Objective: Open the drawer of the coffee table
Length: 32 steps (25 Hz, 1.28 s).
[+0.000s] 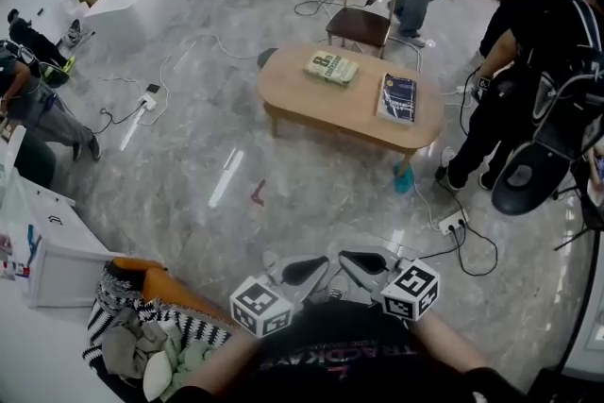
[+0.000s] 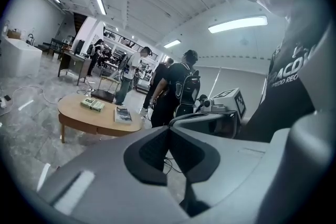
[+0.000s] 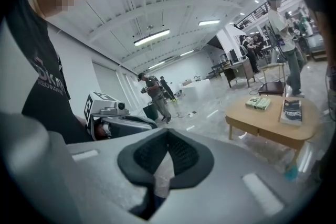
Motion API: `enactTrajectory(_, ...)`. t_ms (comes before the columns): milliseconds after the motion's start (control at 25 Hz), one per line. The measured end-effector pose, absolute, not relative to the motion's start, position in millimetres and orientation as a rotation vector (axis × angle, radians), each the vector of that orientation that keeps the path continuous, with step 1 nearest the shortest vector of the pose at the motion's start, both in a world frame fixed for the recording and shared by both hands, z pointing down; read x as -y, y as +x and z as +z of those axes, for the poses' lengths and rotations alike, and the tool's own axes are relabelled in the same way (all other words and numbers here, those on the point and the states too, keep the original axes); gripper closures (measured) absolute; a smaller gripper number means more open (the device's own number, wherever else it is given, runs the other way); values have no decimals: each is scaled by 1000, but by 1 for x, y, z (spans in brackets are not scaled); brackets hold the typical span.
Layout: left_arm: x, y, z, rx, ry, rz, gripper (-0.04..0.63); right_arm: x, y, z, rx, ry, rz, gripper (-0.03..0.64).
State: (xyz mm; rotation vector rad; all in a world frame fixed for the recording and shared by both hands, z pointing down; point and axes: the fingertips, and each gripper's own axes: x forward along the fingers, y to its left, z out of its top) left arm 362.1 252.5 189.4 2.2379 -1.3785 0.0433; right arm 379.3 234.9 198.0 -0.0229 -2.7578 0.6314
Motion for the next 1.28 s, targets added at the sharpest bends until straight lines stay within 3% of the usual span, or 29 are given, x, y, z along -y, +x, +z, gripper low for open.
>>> enactTrajectory(680,-232,362,166,1417,2288,46,589,-206,379,182,2798,1,557,615)
enactTrajectory(1280,-184,320,176,1521,2183,32,589,-147,368,187,2813,70,572,615)
